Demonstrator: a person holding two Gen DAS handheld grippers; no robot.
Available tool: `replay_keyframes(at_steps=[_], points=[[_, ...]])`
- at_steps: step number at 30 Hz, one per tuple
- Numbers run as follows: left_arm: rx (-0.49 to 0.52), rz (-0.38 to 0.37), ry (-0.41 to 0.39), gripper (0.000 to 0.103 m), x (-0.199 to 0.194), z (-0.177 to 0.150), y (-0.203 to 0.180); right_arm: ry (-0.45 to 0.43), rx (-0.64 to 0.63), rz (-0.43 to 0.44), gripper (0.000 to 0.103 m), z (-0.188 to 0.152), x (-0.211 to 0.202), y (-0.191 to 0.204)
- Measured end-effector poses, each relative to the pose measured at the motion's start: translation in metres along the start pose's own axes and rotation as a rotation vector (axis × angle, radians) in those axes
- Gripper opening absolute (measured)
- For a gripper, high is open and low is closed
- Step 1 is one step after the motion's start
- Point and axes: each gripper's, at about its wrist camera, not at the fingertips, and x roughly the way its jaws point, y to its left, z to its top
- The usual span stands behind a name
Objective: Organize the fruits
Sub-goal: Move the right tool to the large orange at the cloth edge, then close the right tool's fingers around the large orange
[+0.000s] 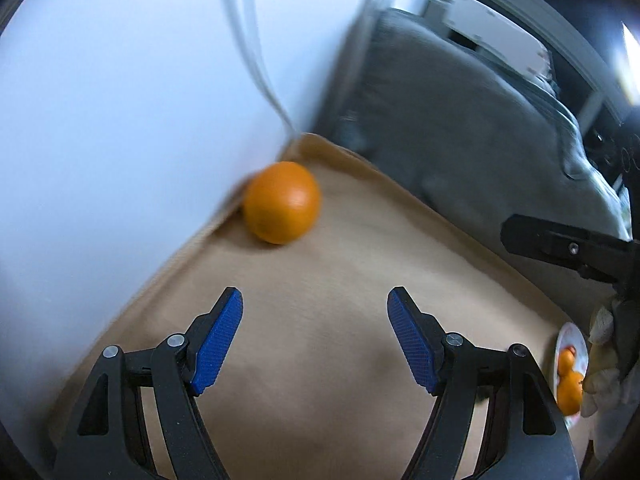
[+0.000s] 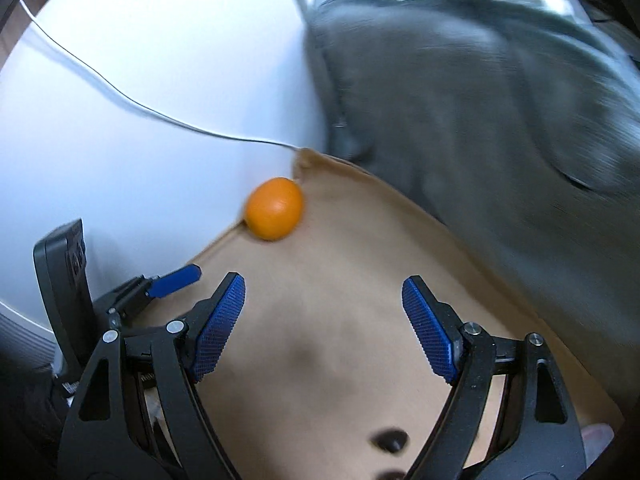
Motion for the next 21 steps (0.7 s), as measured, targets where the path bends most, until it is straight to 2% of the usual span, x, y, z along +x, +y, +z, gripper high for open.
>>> replay_keyframes(at_steps=[4,14,19,21], points=[[-0.032,0.011,-0.012,0.075,0.012,0.000,0.014,0.027,-0.028,0.038,0.084,0.021,0.034,0.009],[-0.063,-0.023,-0.012,0.073,0.042,0.008,0.026,0.077,-0.004,0.121,0.083,0.052,0.090,0.010],[-0.086,-0.032,-0.020,0.069,0.051,0.017,0.030,0.105,0.014,0.150,0.075,0.062,0.114,0.009],[-0.093,-0.037,-0.018,0.066,0.055,0.019,0.031,0.116,0.017,0.156,0.074,0.065,0.122,0.009]])
